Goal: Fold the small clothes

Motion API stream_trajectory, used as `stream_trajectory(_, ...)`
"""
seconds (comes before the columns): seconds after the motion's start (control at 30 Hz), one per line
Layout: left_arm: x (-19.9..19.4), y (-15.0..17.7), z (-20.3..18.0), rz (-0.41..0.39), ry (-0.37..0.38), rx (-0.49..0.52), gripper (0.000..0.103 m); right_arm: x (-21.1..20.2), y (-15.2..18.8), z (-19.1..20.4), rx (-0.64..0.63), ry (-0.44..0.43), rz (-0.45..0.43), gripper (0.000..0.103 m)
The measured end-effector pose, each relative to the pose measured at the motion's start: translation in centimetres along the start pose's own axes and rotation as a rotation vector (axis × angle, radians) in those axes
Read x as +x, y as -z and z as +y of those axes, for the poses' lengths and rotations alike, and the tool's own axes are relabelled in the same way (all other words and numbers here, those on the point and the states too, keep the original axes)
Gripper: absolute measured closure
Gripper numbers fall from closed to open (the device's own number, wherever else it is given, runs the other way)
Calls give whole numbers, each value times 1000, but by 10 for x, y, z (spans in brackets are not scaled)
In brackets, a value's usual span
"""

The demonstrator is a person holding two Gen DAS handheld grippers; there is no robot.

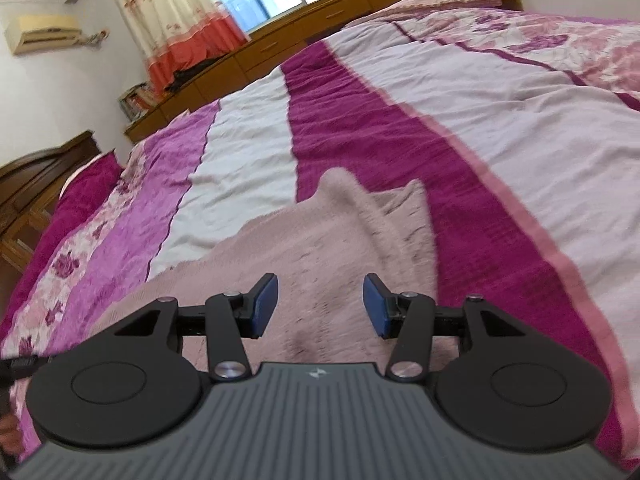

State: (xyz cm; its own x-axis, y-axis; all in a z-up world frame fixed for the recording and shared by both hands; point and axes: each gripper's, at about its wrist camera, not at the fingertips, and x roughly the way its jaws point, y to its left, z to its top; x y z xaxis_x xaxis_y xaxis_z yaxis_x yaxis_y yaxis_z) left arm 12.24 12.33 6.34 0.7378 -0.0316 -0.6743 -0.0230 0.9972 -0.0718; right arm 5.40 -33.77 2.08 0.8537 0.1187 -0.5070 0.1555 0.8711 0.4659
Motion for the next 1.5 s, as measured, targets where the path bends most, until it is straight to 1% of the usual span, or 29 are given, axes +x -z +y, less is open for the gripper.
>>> stream_trajectory(0.03,-5,3,-2,12,6,-5,71,-3,-1,-4,13,3,-2,47)
stream_trajectory(0.07,-10,7,-4,23,14,-11,70,-5,-2,-7,27,5,-3,47)
stream_trajectory(0.17,-24,15,-11,45,41,-16,70,-14,-1,-18,59,4,-1,47)
stream_trajectory(0.3,-40,23,-22,68,47,-15,69,-23,1,-30,75,10,14,47)
stream_trajectory(0.37,-45,26,-28,77,46,-13,60,-27,2,-37,103,8,21,46)
stream_trajectory(0.4,-47,28,-30,82,44,-11,53,-29,3,-40,117,7,24,43)
stream_trajectory(0.43,-48,30,-33,86,41,-8,51,-31,4,-43,130,6,25,34)
stream_trajectory(0.47,-50,32,-35,90,37,-6,51,-33,4,-46,139,4,23,28)
stream_trajectory(0.67,-50,47,-43,141,17,-38,48,-44,5,-56,154,-11,23,25)
stream_trajectory(0.8,-49,55,-47,165,2,-62,47,-43,8,-62,179,-26,44,24)
stream_trajectory(0.93,-46,58,-48,196,11,-88,46,-37,11,-64,187,-41,75,24)
stream_trajectory(1.17,-44,62,-52,217,-2,-84,45,-16,20,-61,188,-73,149,23)
stream_trajectory(1.33,-41,64,-52,229,-8,-90,45,-5,23,-56,160,-92,161,21)
stream_trajectory(1.5,-38,66,-54,235,-13,-87,45,1,21,-57,175,-123,167,21)
